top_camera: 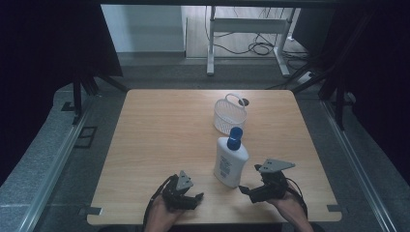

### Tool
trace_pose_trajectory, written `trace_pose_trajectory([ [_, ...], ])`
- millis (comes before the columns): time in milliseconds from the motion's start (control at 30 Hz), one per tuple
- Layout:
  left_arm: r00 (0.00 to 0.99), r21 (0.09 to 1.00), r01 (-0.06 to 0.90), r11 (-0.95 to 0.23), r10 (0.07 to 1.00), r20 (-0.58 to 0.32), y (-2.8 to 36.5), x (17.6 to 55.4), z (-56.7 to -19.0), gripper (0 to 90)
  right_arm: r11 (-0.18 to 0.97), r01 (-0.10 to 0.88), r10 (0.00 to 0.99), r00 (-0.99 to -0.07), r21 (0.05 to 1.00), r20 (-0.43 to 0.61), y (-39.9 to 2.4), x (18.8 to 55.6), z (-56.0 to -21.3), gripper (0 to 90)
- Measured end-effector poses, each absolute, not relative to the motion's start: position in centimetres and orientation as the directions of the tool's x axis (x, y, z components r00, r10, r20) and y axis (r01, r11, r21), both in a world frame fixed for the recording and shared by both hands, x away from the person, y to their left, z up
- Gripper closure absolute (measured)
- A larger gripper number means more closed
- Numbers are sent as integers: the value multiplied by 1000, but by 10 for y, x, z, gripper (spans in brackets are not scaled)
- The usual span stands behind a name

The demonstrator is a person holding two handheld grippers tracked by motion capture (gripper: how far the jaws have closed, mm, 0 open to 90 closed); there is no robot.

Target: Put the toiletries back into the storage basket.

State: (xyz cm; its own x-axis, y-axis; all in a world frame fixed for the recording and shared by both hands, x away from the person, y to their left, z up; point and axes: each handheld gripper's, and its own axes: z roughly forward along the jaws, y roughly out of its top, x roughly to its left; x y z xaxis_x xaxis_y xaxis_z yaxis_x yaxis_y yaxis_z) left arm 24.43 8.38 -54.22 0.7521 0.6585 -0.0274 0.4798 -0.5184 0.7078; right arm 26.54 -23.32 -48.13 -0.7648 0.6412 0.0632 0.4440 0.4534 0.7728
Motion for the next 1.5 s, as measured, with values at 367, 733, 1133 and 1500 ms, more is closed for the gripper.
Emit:
trace_pose_trajectory([
  [367,754,705,478,-524,656,-24,84,244,-542,260,432,447,653,-754,783,70,-224,271,-469,17],
  [733,754,705,478,-524,656,-24,84,244,-542,260,412,453,656,-749,791,87,-216,277,-462,18],
  [1133,754,705,479,-523,656,-25,84,244,-542,258,406,458,677,-732,791,77,-204,290,-456,92],
  [1500,756,704,478,-525,655,-25,84,244,-542,253,406,442,675,-735,800,64,-191,293,-449,193],
])
